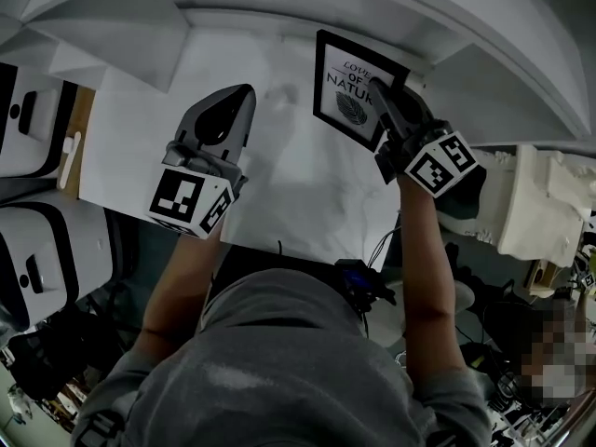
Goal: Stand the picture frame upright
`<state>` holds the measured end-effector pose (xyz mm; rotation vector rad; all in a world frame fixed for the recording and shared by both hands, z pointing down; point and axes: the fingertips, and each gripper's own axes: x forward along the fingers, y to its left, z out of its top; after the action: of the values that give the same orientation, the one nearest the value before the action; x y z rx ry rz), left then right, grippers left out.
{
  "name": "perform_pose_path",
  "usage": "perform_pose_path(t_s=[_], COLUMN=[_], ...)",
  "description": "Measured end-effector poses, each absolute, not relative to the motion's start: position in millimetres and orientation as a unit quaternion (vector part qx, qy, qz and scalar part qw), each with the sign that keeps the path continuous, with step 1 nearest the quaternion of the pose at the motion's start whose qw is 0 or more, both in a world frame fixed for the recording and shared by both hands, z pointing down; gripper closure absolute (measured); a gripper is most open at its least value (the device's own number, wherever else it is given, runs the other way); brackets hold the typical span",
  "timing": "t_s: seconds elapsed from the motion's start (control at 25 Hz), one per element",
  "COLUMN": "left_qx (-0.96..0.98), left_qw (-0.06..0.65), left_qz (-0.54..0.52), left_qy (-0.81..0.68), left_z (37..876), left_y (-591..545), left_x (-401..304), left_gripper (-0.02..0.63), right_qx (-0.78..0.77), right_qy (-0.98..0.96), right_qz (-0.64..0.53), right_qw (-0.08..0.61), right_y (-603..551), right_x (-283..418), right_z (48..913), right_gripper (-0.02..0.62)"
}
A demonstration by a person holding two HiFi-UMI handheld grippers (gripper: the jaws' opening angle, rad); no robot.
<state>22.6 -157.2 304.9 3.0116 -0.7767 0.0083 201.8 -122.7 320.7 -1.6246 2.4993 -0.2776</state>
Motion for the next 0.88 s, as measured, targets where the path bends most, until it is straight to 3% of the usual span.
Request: perform_pose_path(t_s=[0.88], left_qx=[0.955], left_qw=[0.020], left_qz=[-0.003], left_qy=[-0.297], left_z=[309.1], left_y=[-146.8], left_x=[4.6], left_gripper=[0.600], right_qx=[-0.525], right_qy=[0.839], right_qz=[-0.066], right_qw=[0.128], right_y=[-199.6], right_x=[258.9], right_z=[365.0], right_gripper=[0.558])
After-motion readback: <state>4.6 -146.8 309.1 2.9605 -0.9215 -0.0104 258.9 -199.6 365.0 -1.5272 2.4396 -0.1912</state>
